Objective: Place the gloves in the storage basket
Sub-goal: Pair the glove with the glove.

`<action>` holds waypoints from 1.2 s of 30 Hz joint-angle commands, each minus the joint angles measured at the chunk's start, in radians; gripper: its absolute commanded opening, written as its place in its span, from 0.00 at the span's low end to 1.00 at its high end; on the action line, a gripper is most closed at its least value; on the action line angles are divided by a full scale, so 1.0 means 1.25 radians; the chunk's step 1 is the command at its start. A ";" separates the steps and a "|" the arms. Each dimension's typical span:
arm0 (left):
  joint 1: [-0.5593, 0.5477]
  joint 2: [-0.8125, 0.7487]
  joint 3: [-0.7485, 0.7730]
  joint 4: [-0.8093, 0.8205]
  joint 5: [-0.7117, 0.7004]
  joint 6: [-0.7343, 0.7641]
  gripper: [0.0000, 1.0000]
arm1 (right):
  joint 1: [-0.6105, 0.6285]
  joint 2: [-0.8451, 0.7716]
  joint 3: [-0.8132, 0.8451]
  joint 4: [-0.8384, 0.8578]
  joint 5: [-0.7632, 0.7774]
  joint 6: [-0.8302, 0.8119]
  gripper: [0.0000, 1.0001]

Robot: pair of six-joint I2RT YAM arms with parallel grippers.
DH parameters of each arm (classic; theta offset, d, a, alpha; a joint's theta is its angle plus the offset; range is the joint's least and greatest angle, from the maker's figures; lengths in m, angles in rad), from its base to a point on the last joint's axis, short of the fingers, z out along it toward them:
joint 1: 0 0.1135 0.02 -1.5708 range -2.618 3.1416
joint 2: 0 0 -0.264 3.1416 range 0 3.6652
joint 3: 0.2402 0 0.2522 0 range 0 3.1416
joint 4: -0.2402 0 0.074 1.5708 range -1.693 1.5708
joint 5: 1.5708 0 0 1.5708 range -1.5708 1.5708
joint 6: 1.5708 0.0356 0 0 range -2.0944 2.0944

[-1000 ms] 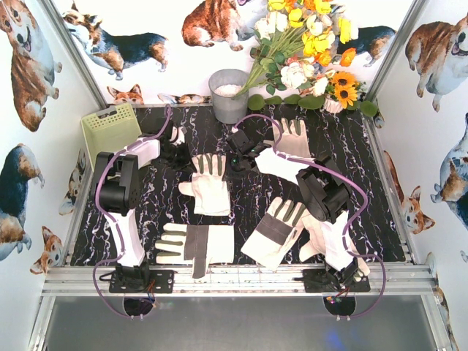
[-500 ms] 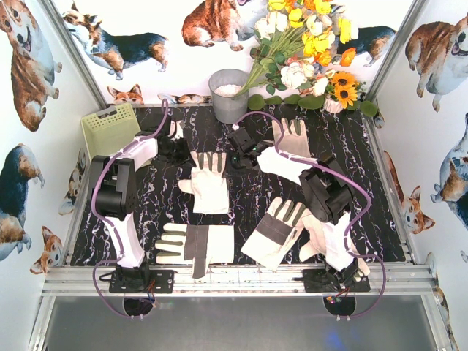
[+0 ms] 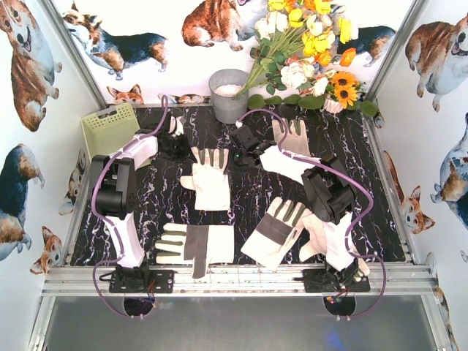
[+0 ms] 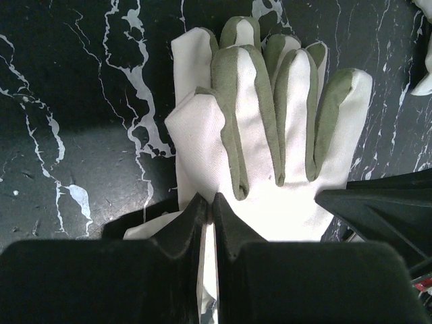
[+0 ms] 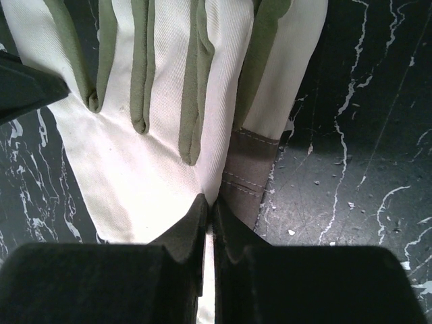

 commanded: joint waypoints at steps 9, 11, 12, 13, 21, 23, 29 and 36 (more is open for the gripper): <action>0.009 0.059 0.065 0.028 0.017 0.003 0.00 | -0.012 -0.037 -0.001 0.016 0.016 -0.012 0.00; 0.009 0.053 0.066 0.035 0.021 0.001 0.00 | -0.013 -0.038 -0.003 0.016 0.017 -0.014 0.00; 0.010 0.050 0.066 0.037 0.022 0.001 0.00 | -0.012 -0.039 -0.003 0.016 0.017 -0.014 0.00; 0.009 0.044 0.066 0.041 0.021 0.003 0.00 | -0.013 -0.040 -0.006 0.017 0.019 -0.014 0.00; 0.009 0.030 0.076 0.056 0.040 0.018 0.00 | -0.013 -0.069 -0.034 0.037 0.041 -0.005 0.00; 0.009 0.030 0.078 0.055 0.042 0.019 0.00 | -0.013 -0.071 -0.037 0.038 0.041 -0.002 0.00; 0.009 0.044 0.095 0.047 0.045 0.031 0.00 | -0.013 -0.070 -0.039 0.038 0.041 0.004 0.00; 0.010 0.044 0.107 0.051 0.050 0.029 0.00 | -0.013 -0.077 -0.047 0.040 0.050 0.005 0.00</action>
